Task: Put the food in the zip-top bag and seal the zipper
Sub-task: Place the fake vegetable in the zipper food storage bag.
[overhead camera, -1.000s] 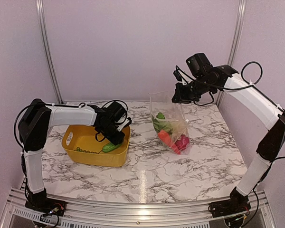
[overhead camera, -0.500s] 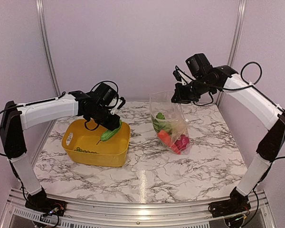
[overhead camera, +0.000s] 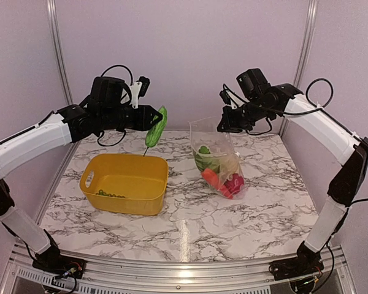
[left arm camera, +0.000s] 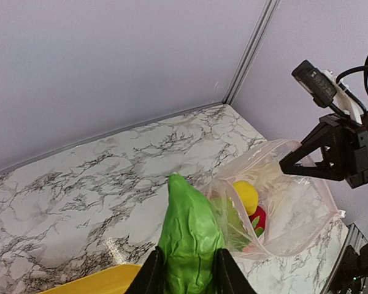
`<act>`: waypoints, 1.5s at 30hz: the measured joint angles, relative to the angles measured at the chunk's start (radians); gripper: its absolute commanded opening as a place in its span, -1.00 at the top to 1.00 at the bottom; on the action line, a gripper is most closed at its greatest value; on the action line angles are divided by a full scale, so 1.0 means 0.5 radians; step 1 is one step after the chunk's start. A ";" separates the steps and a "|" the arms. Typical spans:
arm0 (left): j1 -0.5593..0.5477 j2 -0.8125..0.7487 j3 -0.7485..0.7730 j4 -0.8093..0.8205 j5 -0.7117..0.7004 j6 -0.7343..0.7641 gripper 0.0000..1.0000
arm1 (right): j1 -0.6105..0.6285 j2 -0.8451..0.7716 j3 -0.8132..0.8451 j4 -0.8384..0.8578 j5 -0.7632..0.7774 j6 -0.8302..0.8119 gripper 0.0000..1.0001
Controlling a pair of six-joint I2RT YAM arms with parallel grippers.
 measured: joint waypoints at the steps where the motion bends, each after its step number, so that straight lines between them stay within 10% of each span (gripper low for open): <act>1: 0.000 0.001 0.006 0.068 0.042 -0.034 0.62 | 0.000 0.004 0.000 0.004 -0.011 0.002 1.00; 15: -0.259 0.088 -0.097 1.257 0.287 -0.401 0.68 | 0.000 0.012 0.005 0.013 -0.106 0.058 1.00; 29: -0.451 0.463 -0.183 1.872 -0.355 -0.497 0.60 | -0.011 0.022 0.071 0.013 -0.176 0.122 1.00; 34: -0.488 0.573 -0.185 1.876 -0.591 -0.546 0.01 | -0.011 0.022 0.071 0.014 -0.193 0.145 1.00; 37: -0.493 0.591 -0.216 1.880 -0.623 -0.588 -0.93 | -0.014 0.022 0.070 0.014 -0.201 0.161 1.00; 45: -0.499 0.574 -0.212 1.851 -0.574 -0.612 -0.98 | -0.041 0.021 0.066 0.021 -0.218 0.172 1.00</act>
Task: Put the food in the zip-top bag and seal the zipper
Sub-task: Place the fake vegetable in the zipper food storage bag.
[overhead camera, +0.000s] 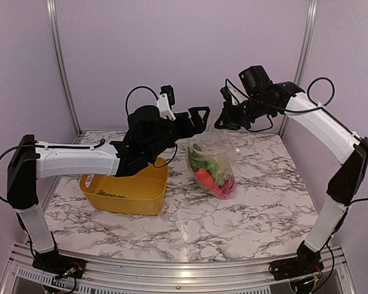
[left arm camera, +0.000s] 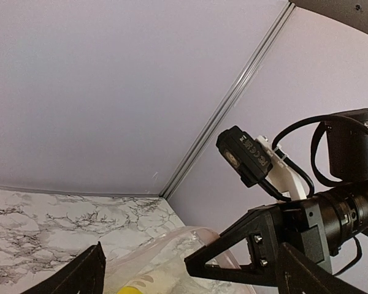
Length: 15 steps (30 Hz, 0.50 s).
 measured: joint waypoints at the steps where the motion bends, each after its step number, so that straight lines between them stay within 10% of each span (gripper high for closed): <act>1: 0.000 -0.019 0.002 -0.016 0.008 0.024 -0.98 | -0.003 0.000 -0.003 0.005 -0.003 -0.001 1.00; 15: 0.043 -0.882 -0.083 -0.675 0.449 0.716 -0.98 | -0.005 -0.160 -0.188 0.018 -0.045 -0.153 1.00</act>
